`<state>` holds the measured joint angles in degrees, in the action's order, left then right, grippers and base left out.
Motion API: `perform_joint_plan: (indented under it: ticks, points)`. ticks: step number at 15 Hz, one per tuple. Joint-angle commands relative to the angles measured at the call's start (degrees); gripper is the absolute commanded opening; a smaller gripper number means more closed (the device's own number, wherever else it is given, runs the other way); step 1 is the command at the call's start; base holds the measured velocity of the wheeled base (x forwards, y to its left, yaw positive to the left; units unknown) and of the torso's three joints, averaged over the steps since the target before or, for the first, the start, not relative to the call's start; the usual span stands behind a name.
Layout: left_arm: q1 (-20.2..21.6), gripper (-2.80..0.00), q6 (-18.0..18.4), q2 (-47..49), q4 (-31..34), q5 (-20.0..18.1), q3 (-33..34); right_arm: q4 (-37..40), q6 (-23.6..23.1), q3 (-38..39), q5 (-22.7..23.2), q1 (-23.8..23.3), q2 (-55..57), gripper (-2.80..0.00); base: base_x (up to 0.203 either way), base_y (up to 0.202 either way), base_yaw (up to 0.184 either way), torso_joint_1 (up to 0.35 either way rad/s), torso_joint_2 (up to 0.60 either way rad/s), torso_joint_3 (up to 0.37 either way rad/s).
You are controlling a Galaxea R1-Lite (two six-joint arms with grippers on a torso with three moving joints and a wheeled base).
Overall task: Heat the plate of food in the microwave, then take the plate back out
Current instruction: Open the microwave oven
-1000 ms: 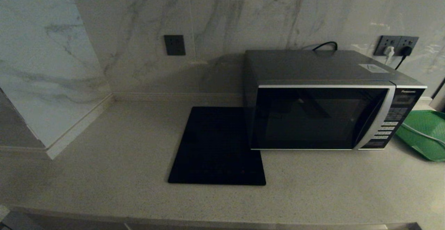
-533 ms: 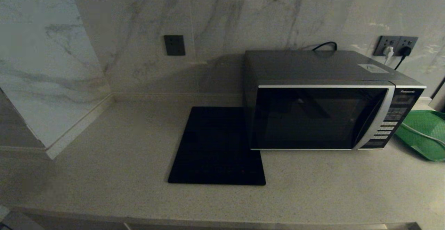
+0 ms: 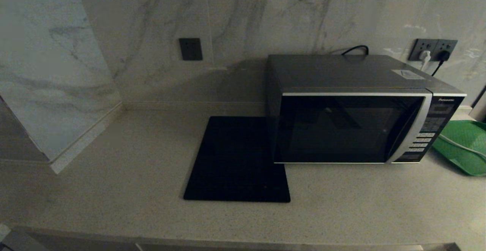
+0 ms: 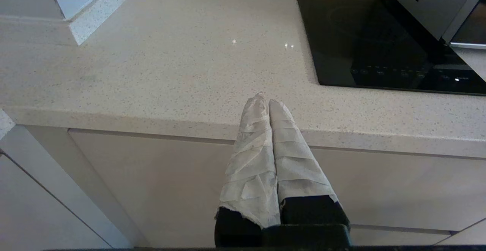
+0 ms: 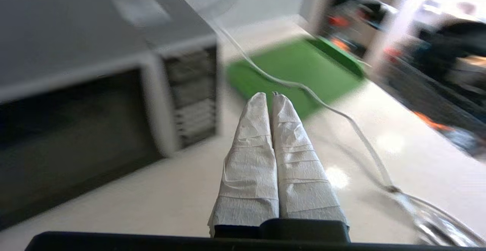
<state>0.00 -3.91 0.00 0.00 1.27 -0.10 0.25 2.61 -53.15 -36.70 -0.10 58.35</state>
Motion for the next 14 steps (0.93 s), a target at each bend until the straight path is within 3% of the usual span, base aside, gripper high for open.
perform_joint_plan:
  ticks: [1,5,6,9,12,14]
  points:
    - [0.0,-2.8,-0.05,0.0,0.0,0.05,0.01,-5.05,-1.14,3.09,-2.94,0.08,10.73,-2.8,0.0,0.0,0.0,0.0,0.0,0.0]
    - [0.0,-2.8,-0.05,0.0,0.0,0.05,0.01,-15.91,-1.45,4.48,-3.58,0.21,20.8,-2.8,0.0,0.0,0.0,0.0,0.0,0.0]
    - [0.0,-2.8,-0.05,0.0,0.0,0.05,0.01,-19.07,-1.44,4.7,-4.0,0.2,23.54,0.0,0.0,0.0,0.0,0.0,0.0,0.0]
    - [0.0,-2.8,-0.05,0.0,0.0,0.05,0.01,-25.74,-1.45,4.55,-5.21,0.48,31.05,0.0,0.0,0.0,0.0,0.0,0.0,0.0]
    - [0.0,-2.8,-0.05,0.0,0.0,0.05,0.01,-30.64,-0.73,4.69,-9.57,3.08,37.06,0.0,0.0,0.0,0.0,0.0,0.0,0.0]
    - [0.0,-2.8,-0.05,0.0,0.0,0.05,0.01,-34.19,0.13,8.17,-9.94,4.91,37.07,0.0,0.0,0.0,0.0,0.0,0.0,0.0]
